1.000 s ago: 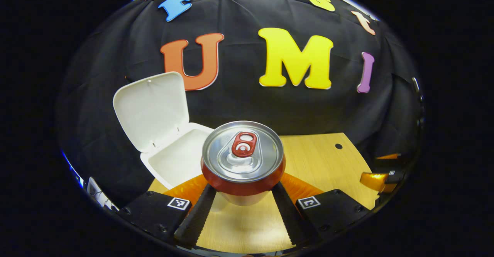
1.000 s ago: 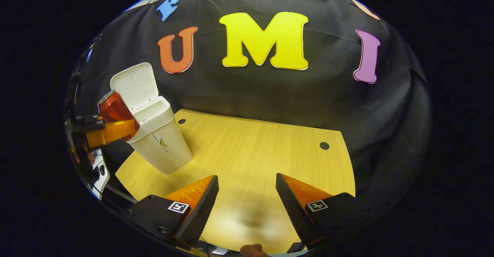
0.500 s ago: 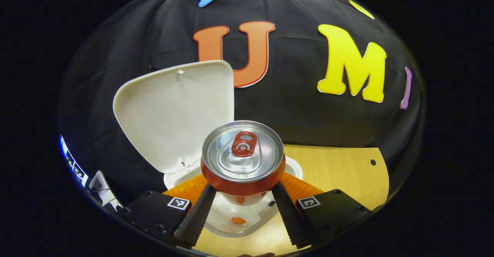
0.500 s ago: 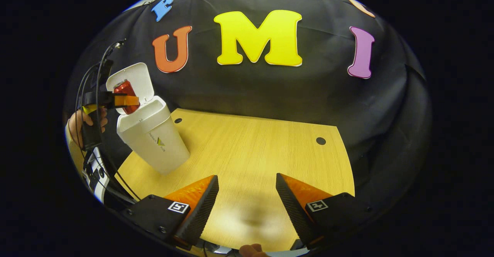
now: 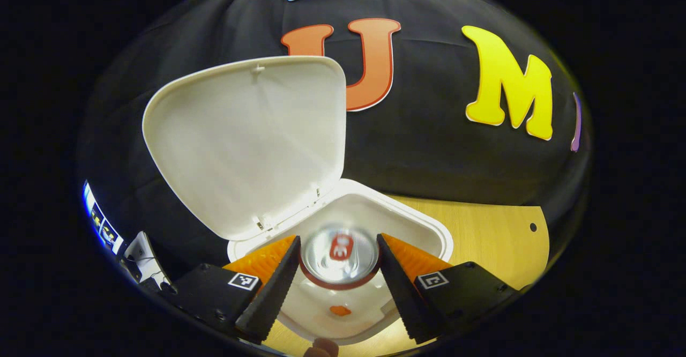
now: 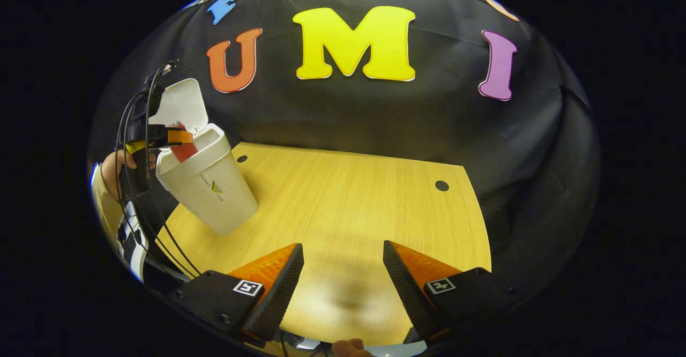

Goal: Press the lid of the desktop garbage bin to open it, pick up the crumpled paper on the desktop and throw it into the bin, then pick up the pop can on the desktop and drop it into the bin, and finally close the garbage bin lid.

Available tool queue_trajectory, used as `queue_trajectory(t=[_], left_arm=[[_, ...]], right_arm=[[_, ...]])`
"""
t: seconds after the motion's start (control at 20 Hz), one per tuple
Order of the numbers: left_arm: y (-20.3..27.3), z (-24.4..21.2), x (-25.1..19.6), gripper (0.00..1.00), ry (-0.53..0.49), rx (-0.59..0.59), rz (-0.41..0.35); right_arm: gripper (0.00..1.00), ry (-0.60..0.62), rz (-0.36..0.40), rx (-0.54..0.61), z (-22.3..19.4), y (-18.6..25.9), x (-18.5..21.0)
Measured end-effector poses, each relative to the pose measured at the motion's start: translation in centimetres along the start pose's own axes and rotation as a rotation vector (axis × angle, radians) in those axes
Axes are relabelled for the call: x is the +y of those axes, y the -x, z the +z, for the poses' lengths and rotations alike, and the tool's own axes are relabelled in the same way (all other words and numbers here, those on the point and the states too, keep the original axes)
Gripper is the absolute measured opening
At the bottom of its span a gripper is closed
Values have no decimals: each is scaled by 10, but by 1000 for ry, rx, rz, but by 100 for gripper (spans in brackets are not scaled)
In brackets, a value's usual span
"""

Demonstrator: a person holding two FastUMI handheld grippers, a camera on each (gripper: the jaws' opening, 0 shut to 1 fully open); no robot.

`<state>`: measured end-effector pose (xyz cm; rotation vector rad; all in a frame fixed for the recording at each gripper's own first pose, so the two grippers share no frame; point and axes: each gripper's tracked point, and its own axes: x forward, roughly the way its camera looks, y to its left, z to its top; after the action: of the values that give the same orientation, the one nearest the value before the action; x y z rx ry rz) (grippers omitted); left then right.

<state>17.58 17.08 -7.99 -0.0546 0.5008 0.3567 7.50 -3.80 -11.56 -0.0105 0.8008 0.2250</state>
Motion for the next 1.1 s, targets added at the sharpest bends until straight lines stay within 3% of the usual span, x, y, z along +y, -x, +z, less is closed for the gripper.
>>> queue_trajectory(t=[0.2, 0.45, 0.75, 1.1], left_arm=[[28, 47, 4, 95, -51, -113, 22], [55, 125, 5, 98, -16, -239, 51], [54, 207, 44, 97, 10, -347, 171], [-14, 184, 84, 98, 125, -231, 237]], right_arm=[[93, 7, 14, -4, 6, -2, -3], [93, 11, 37, -14, 11, -6, -6], [94, -11, 45, -5, 8, -13, -12], [93, -73, 17, 14, 1, -21, -34]])
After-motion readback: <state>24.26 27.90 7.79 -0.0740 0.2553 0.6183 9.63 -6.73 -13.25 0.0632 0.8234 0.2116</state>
